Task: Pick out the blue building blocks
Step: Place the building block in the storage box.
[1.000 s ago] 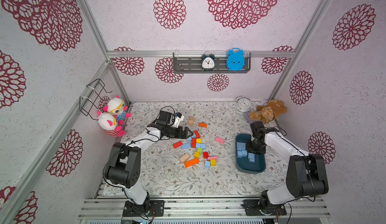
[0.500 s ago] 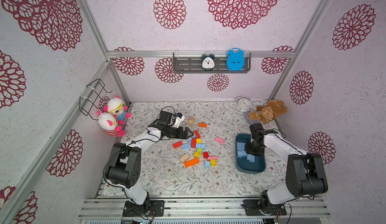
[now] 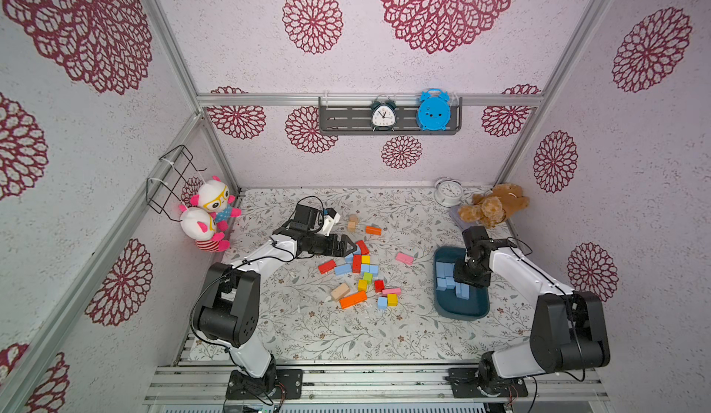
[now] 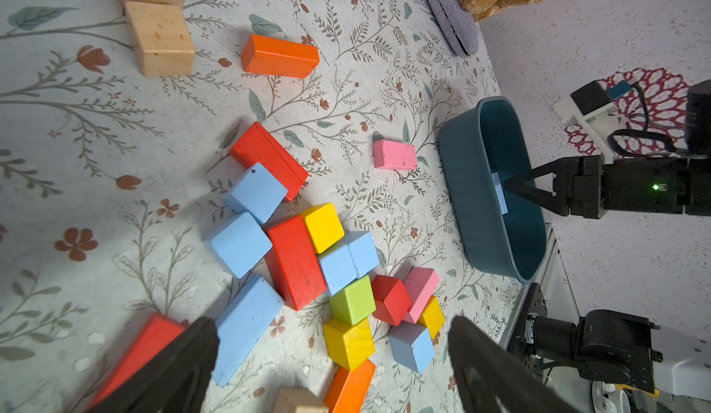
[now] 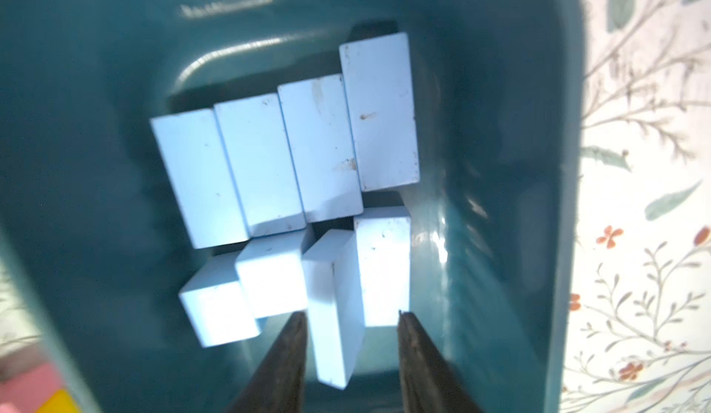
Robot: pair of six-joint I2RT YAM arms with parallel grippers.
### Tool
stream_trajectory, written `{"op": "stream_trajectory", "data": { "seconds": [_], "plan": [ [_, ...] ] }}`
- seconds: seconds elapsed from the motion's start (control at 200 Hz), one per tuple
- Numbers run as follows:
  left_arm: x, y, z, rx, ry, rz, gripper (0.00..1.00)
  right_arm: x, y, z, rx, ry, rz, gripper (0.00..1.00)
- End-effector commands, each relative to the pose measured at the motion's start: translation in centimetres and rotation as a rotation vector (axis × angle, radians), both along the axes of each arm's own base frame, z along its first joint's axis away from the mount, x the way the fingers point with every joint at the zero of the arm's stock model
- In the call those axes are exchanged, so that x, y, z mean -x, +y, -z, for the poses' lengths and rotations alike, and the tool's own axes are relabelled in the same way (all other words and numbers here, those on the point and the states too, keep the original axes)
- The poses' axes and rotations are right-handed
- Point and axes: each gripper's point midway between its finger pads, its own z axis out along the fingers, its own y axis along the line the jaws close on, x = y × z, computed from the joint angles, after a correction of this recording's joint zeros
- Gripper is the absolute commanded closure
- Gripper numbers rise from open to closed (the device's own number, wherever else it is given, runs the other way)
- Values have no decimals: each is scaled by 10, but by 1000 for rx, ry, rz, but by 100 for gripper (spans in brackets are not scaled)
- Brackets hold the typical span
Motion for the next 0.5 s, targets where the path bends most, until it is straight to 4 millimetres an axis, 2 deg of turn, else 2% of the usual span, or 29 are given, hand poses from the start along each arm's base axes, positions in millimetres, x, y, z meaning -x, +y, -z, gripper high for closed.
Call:
{"op": "stream_trajectory", "data": {
  "seconds": [0.0, 0.155, 0.495],
  "plan": [
    [1, -4, 0, 0, -9, 21, 3, 6, 3, -1, -27, -7, 15, 65],
    [3, -5, -1, -1, -11, 26, 3, 7, 2, 10, -22, 9, 18, 73],
    [3, -5, -2, -8, -18, 28, 3, 6, -6, 24, 27, 32, 17, 79]
  ]
}}
